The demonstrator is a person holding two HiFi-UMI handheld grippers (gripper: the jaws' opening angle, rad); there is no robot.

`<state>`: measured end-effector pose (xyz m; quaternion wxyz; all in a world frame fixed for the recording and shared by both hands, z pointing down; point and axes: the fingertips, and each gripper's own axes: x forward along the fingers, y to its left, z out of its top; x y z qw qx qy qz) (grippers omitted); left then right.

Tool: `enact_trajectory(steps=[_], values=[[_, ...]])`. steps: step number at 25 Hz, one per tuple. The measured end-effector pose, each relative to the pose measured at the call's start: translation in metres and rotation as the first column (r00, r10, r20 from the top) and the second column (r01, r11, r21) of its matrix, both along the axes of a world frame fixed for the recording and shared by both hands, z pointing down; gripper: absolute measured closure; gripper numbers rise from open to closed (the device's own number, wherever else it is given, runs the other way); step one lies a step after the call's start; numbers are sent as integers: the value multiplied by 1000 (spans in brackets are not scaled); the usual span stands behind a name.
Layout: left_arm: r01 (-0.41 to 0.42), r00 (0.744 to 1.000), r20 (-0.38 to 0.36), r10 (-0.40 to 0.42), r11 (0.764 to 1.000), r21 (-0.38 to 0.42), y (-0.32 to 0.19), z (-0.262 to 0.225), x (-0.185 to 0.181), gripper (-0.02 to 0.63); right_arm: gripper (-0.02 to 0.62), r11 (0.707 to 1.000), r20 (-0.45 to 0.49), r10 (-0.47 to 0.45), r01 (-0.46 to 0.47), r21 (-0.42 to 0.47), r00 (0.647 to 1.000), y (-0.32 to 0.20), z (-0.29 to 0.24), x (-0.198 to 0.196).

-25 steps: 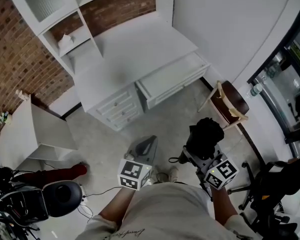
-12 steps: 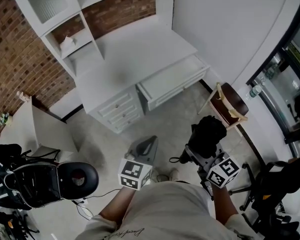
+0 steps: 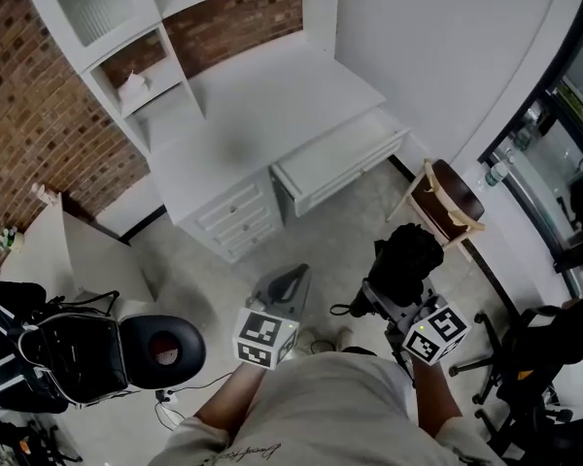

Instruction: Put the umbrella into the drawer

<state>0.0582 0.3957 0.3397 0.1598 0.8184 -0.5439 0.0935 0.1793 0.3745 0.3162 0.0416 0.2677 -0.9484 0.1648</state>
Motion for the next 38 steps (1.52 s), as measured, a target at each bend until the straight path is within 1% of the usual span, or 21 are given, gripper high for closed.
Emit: enact_trajectory(steps=[6,15,22,30,38], values=[[-27,1000,-5,27,1000,4,7,2,-9,589,321,1000,14,24,-24,11,1000,7,-3,-11],[-40,999,-16,40,999,13,8,0,-24,589,321,999,14,36,-37,20,999,7,-8,-26],[-21,1000,-11,21,1000,10,6,4,-33,589,321,999,17,20,-21,34,1000,0,-9,-33],[-18,1000,-11,18,1000,25,-16,2,-35,589,321,999,25,10,-11,41,1000,-25,-8,-38],[-26,1000,-10,26,1000,3,-55,13,-39,589,321,999,17,2,-3,38,1000,-65,-5,-43]])
